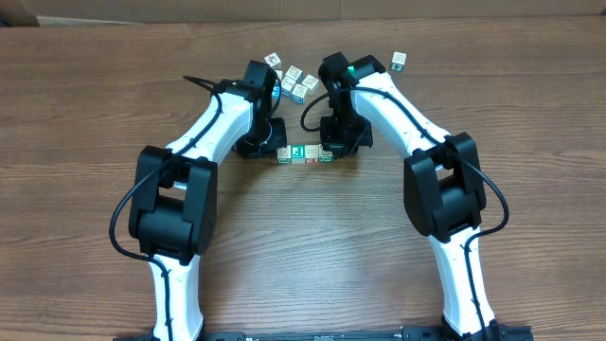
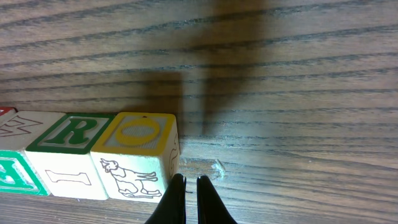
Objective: Form a horizontal line
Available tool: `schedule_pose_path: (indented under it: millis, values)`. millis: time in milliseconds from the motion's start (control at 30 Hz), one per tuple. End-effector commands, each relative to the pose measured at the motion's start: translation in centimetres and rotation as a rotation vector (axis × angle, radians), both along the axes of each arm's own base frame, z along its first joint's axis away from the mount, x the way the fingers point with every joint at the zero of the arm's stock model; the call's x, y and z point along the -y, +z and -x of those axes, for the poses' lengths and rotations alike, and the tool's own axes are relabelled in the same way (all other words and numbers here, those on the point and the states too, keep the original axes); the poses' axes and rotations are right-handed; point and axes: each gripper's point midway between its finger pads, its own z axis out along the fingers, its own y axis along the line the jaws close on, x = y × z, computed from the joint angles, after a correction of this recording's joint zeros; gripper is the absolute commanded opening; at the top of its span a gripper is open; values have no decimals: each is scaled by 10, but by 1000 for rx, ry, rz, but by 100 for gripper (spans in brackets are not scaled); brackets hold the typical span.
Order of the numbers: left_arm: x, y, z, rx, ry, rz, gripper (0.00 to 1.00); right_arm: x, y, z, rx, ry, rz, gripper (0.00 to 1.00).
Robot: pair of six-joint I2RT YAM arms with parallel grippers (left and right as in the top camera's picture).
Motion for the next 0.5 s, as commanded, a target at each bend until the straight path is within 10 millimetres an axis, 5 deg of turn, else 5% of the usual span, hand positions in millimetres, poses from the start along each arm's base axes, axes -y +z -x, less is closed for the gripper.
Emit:
schedule_pose_path:
  millis: [0,467]
  values:
    - [3,-7,5,-20,-20,8,5,-4,8,0,13,0,-16,4]
    - [-1,-8,5,-18,-18,-14,5,-2,8,-1,20,2,-1,4]
